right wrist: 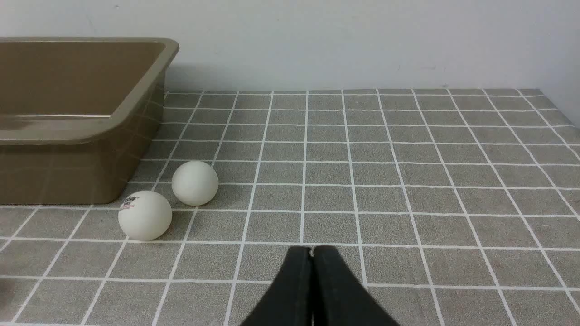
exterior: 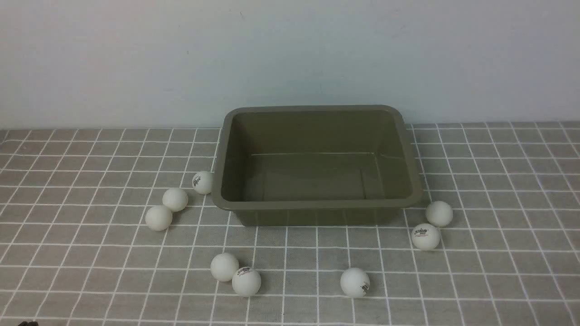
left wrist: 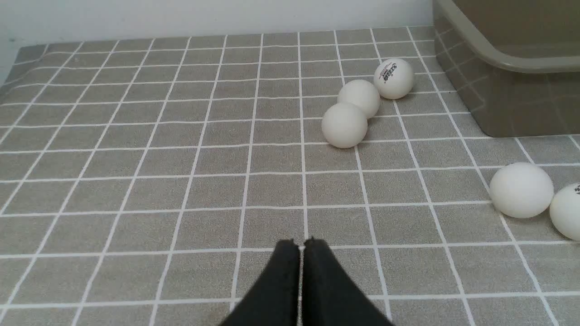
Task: Put the table tennis balls into the box on the grey coffee tablecloth.
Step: 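Reach for and grasp a ping pong ball on the table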
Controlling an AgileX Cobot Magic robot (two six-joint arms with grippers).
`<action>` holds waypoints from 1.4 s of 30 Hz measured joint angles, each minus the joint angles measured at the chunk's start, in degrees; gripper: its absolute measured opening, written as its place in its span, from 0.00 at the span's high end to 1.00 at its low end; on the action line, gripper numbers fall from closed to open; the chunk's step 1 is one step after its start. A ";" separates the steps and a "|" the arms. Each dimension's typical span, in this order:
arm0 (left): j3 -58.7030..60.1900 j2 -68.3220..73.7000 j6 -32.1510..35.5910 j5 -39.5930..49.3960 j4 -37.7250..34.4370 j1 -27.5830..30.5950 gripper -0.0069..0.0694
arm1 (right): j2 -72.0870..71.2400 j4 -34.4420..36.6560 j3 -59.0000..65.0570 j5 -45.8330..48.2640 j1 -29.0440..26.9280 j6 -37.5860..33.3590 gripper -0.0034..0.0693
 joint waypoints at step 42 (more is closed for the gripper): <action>0.06 0.00 -2.05 -12.98 -11.45 0.00 0.92 | 0.00 4.36 0.32 -2.33 0.06 2.15 0.97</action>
